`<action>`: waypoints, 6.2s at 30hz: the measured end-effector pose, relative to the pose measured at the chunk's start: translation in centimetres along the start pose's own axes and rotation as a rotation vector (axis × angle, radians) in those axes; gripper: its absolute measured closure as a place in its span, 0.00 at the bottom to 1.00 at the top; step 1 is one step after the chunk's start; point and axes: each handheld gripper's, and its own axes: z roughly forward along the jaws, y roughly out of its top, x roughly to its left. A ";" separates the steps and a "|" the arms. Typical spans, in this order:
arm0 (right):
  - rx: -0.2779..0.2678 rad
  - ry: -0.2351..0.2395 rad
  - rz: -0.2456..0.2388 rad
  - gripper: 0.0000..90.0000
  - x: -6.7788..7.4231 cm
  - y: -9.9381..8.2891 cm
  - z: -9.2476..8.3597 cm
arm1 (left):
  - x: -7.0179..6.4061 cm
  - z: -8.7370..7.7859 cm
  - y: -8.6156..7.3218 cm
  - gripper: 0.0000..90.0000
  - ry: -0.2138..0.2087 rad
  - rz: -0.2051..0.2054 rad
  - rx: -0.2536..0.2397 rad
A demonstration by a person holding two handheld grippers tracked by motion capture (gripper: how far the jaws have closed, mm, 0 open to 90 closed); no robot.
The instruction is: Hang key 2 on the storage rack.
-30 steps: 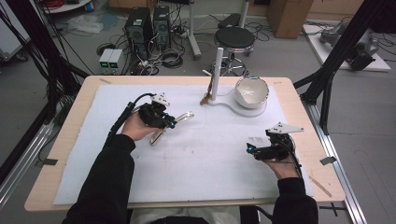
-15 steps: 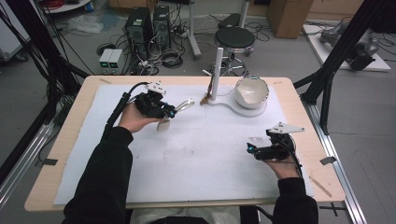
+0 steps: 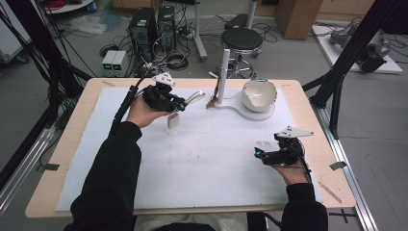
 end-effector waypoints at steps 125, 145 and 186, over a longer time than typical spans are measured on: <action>0.006 -0.010 0.007 0.01 -0.5 -0.3 -0.2 | 0.4 2.9 5.0 0.07 0.084 -0.096 -0.074; 0.011 -0.007 0.007 0.01 -0.5 -0.3 0.0 | 0.6 1.1 0.0 0.07 0.133 -0.147 -0.063; 0.026 -0.017 0.010 0.01 -0.5 -0.7 -0.2 | -0.1 -5.8 -12.1 0.07 0.307 -0.264 -0.013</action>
